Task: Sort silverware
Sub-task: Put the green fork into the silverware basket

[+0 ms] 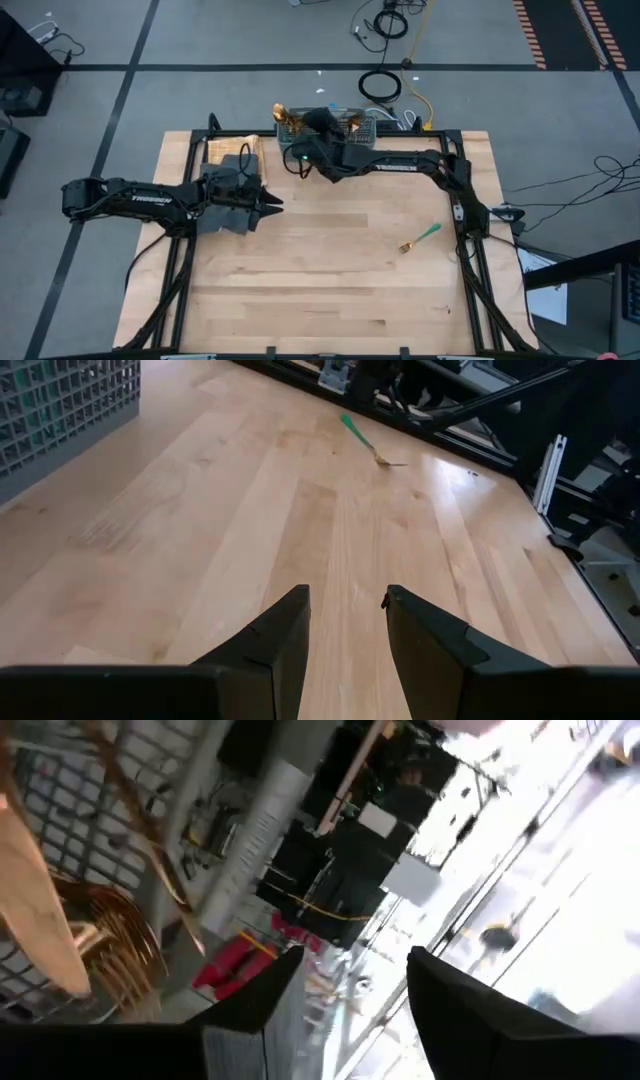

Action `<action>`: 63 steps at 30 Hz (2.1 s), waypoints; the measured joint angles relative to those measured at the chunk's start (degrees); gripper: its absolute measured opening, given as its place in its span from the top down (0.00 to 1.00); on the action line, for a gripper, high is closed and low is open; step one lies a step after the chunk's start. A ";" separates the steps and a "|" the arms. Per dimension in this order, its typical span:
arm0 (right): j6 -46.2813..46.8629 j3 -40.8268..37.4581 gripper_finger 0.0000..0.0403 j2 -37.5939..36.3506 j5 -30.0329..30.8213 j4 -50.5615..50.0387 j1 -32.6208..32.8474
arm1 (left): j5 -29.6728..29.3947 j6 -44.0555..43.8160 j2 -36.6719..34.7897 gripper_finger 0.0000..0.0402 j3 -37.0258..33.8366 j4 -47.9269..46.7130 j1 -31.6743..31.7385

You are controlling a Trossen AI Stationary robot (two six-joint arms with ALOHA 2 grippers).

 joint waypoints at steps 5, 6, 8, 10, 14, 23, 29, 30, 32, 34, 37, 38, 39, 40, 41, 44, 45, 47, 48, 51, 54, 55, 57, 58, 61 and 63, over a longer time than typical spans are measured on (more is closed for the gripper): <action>31.10 0.17 0.60 -6.99 5.81 -14.49 3.87 | -0.02 -0.04 0.00 0.65 0.00 0.20 0.00; 40.66 0.17 0.60 -8.27 5.65 -22.95 4.89 | 0.00 -0.07 0.00 0.65 0.00 0.22 0.00; 62.42 0.15 0.60 -10.74 -1.85 -41.31 7.14 | 0.00 -0.09 0.00 0.65 0.00 0.20 0.00; 85.98 0.09 0.60 -12.71 -17.56 -57.98 8.62 | 0.00 -0.18 0.00 0.65 0.00 0.15 0.00; 111.53 -4.60 0.60 -17.01 -45.35 -68.32 9.82 | 0.00 -0.24 0.00 0.65 0.00 0.21 0.00; 115.67 -30.49 0.60 -24.52 -62.07 -65.13 23.71 | -0.02 -0.02 0.00 0.65 -0.02 -0.37 -0.20; 124.81 -45.87 0.60 -24.69 -68.04 -64.44 30.79 | 0.00 -0.01 0.00 0.65 -0.02 0.04 -0.22; 125.63 -47.50 0.60 -24.67 -70.03 -63.44 31.76 | -0.01 -0.02 0.00 0.65 -0.02 0.09 -0.22; 125.81 -49.80 0.60 -24.59 -72.01 -60.69 33.11 | 0.00 -0.02 0.00 0.65 -0.02 0.09 -0.22; 124.17 -51.20 0.60 -24.59 -71.29 -57.53 33.93 | -0.06 -0.04 0.00 0.65 -0.02 0.09 -0.22; 121.62 -51.78 0.60 -24.59 -71.84 -52.52 34.79 | -0.30 -0.07 0.00 0.65 -0.02 0.07 -0.22; 121.00 -51.80 0.60 -24.60 -71.76 -51.96 34.96 | -0.45 -0.11 0.00 0.65 -0.02 0.04 -0.22; 120.32 -51.88 0.60 -24.60 -71.20 -51.09 35.12 | -0.59 -0.42 0.00 0.65 -0.02 0.05 -0.22; 119.88 -51.89 0.60 -24.59 -71.17 -50.14 35.15 | -0.81 -0.90 0.00 0.65 -0.02 0.05 -0.22; 119.54 -51.89 0.60 -24.59 -71.01 -49.25 35.27 | -1.05 -1.25 0.00 0.65 -0.02 0.04 -0.22; 118.93 -51.90 0.60 -24.60 -70.12 -48.55 35.48 | -1.49 -1.47 0.00 0.65 -0.02 0.04 -0.22; 118.68 -51.97 0.60 -24.59 -68.82 -48.41 35.43 | -1.51 -1.46 0.00 0.65 -0.02 0.04 -0.22; 118.23 -52.42 0.60 -24.60 -68.21 -48.36 35.18 | -1.51 -1.31 0.00 0.65 -0.02 0.05 -0.22; 117.71 -52.76 0.60 -24.59 -68.22 -48.27 35.07 | -1.51 -1.31 0.00 0.65 -0.02 0.02 -0.22; 116.09 -54.34 0.60 -24.61 -68.48 -45.26 34.69 | -1.53 -1.29 0.00 0.65 -0.02 0.03 -0.22; 114.00 -56.06 0.60 -24.61 -68.52 -40.77 34.31 | -1.52 -0.97 0.00 0.65 -0.02 0.02 -0.22; 113.41 -56.55 0.60 -24.61 -68.12 -39.58 34.11 | -1.53 -0.83 0.00 0.65 -0.02 0.02 -0.22; 112.37 -57.24 0.60 -24.61 -67.43 -38.23 33.65 | -1.53 0.21 0.00 0.65 -0.02 0.02 -0.22; 111.89 -57.47 0.60 -24.67 -67.41 -37.95 33.34 | -1.53 0.48 0.00 0.65 -0.02 0.02 -0.22; 108.50 -57.99 0.61 -24.69 -67.86 -37.28 32.43 | -1.68 0.61 0.00 0.65 -0.02 0.02 -0.22; 105.98 -58.05 0.63 -24.69 -67.94 -37.03 31.92 | -1.80 1.34 0.00 0.65 -0.02 0.02 -0.22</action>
